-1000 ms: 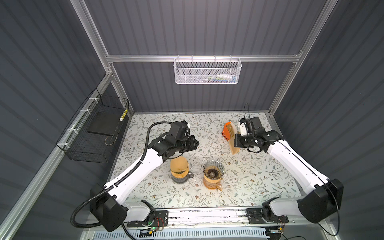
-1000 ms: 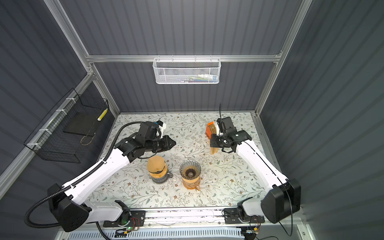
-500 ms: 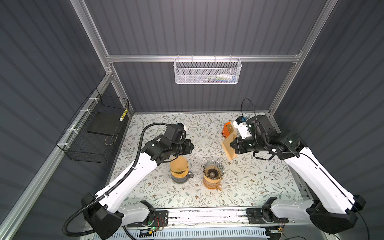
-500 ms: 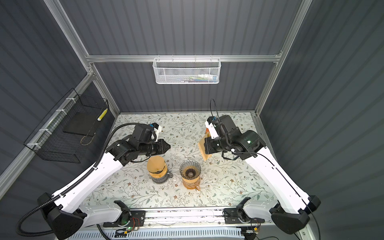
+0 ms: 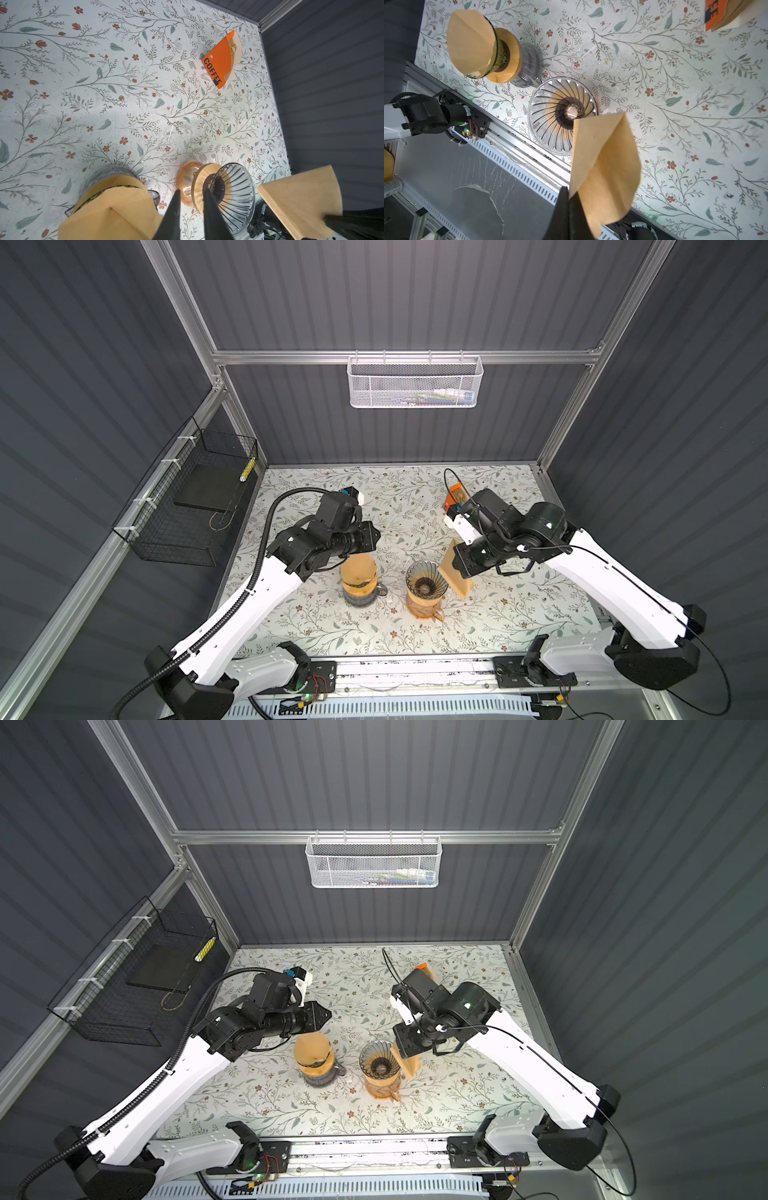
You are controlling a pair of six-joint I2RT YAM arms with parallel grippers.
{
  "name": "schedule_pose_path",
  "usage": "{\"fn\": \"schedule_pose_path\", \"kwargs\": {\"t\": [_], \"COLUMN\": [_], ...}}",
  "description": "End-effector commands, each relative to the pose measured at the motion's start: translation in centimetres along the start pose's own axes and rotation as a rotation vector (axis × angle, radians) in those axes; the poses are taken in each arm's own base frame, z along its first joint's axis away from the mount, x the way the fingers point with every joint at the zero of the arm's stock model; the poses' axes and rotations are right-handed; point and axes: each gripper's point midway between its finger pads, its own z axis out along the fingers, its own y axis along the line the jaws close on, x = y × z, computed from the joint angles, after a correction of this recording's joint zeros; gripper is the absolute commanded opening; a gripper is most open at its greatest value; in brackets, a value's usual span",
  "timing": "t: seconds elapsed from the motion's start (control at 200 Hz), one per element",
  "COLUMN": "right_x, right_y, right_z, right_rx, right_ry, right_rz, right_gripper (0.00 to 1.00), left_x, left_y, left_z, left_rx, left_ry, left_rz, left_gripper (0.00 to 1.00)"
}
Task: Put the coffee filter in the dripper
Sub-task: 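Pull the paper filter out and carry it over the clear glass dripper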
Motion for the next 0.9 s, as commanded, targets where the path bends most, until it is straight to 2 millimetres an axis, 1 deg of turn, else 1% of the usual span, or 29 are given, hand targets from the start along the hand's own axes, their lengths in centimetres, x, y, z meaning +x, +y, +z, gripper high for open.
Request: {"fn": "schedule_pose_path", "kwargs": {"t": [0.0,0.11,0.225,0.36,0.535,0.7,0.74,0.805,0.896], "right_x": [0.0,-0.2,-0.4,-0.8,-1.7,-2.2,-2.3,-2.6,-2.8], "right_y": [0.0,0.8,0.8,1.5,2.3,2.6,2.8,3.1,3.4], "right_z": [0.6,1.5,2.6,3.7,5.3,6.6,6.7,6.8,6.9], "right_rx": [0.041,0.032,0.054,0.045,0.04,0.046,0.041,0.031,0.02], "right_ry": [0.027,0.05,0.08,0.1,0.121,0.141,0.141,0.137,0.132], "right_rz": [-0.009,-0.021,-0.027,-0.028,-0.021,-0.011,-0.011,-0.007,0.0], "right_gripper": [0.0,0.0,0.0,0.0,0.0,0.0,0.04,0.07,0.15], "left_x": [0.6,0.6,0.8,1.0,1.2,1.5,1.6,1.8,1.9], "left_y": [0.9,0.9,1.2,1.4,1.3,0.8,0.7,0.5,0.1], "left_z": [-0.3,-0.3,-0.3,-0.4,-0.8,-1.0,-1.1,-1.1,-1.1], "left_rx": [-0.026,-0.027,-0.038,-0.042,-0.033,-0.007,0.002,0.013,0.03], "left_ry": [0.009,0.012,0.012,0.015,0.022,0.037,0.041,0.05,0.06], "left_rz": [0.004,0.006,0.009,0.008,0.025,0.045,0.051,0.059,0.073], "left_gripper": [0.21,0.22,0.21,0.22,0.21,0.22,0.22,0.22,0.22]}}
